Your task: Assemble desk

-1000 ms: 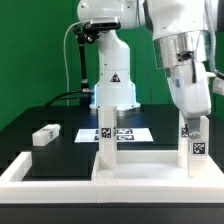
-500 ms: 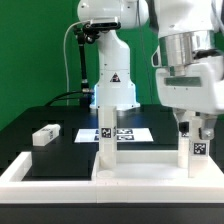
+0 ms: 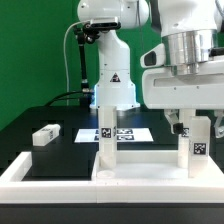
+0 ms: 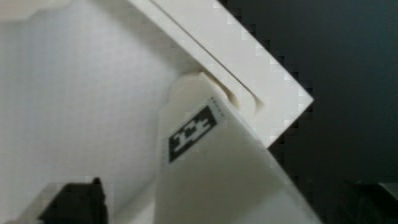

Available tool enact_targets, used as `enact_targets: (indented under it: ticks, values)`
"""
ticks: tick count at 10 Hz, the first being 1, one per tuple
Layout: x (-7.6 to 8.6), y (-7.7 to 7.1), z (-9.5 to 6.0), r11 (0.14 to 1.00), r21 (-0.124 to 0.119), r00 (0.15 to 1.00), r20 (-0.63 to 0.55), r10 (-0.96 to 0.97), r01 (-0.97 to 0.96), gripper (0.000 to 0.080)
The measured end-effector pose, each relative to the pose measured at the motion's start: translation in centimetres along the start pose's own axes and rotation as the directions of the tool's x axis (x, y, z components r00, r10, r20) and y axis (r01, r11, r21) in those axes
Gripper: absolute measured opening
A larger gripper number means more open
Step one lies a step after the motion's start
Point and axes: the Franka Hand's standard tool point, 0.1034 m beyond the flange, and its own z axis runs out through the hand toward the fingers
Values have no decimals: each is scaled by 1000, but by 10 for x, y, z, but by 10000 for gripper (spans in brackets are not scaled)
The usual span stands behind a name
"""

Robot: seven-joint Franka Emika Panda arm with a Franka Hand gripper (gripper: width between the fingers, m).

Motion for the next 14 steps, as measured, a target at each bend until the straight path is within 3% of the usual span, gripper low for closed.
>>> enact_targets:
  ticks: [2,5,7,10,12,14]
  values:
    - [3,-6,-1,912,-16,912,-13,-410,410,649]
    - [3,-5,-1,935,-16,935,-13,-354,354,622]
    - [4,-3,0,971,-20,971,-14,-237,237,294]
    - [7,1,0,998,-19,998,-19,54,-54,294]
    - [9,4,0,953,-24,953,12,304,-304,294]
    - [6,4,0,786,-23,783,78,617,-617,294]
